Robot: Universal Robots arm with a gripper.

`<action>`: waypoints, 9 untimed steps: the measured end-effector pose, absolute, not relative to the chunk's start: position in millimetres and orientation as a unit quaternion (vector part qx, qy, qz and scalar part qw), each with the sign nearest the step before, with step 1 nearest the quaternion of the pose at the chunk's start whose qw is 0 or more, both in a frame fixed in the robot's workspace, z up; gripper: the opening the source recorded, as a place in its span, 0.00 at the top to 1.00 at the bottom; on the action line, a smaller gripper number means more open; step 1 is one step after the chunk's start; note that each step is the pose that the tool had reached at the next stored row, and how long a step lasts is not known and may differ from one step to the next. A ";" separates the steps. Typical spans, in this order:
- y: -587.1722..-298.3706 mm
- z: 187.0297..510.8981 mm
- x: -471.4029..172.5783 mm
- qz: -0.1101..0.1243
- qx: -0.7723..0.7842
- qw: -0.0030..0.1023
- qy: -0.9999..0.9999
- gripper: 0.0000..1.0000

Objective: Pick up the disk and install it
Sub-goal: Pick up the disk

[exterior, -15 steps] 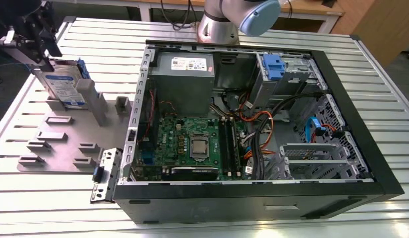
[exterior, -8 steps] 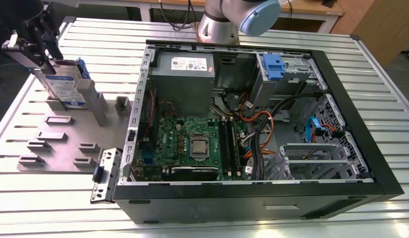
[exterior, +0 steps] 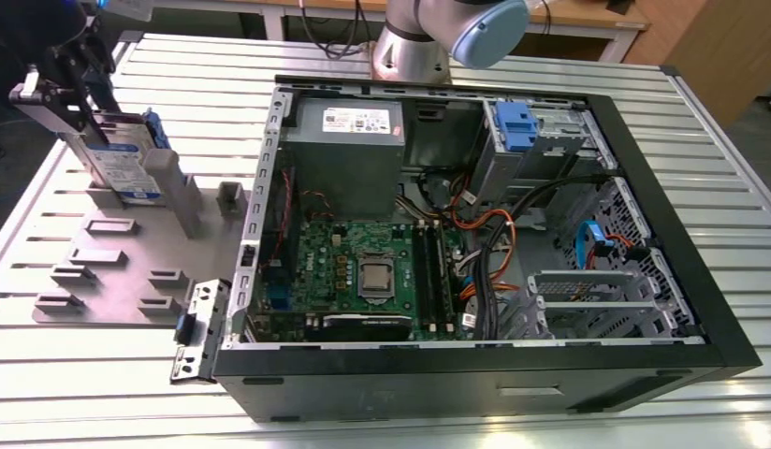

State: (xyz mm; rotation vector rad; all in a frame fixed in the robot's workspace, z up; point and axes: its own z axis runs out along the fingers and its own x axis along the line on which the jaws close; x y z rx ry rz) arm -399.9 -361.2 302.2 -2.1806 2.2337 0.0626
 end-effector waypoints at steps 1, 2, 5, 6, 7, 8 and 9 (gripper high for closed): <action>-361.2 301.2 -399.9 0.020 -0.698 0.010 0.715 0.47; -361.2 300.5 -399.8 0.020 -0.698 0.010 0.715 0.47; -361.2 299.8 -399.9 0.020 -0.698 0.010 0.715 0.47; -361.1 299.6 -399.8 0.020 -0.698 0.010 0.715 0.47; -361.1 299.4 -399.8 0.020 -0.698 0.010 0.715 0.47; -360.9 299.3 -399.8 0.020 -0.698 0.010 0.715 0.47; -360.8 299.2 -399.8 0.020 -0.698 0.010 0.715 0.47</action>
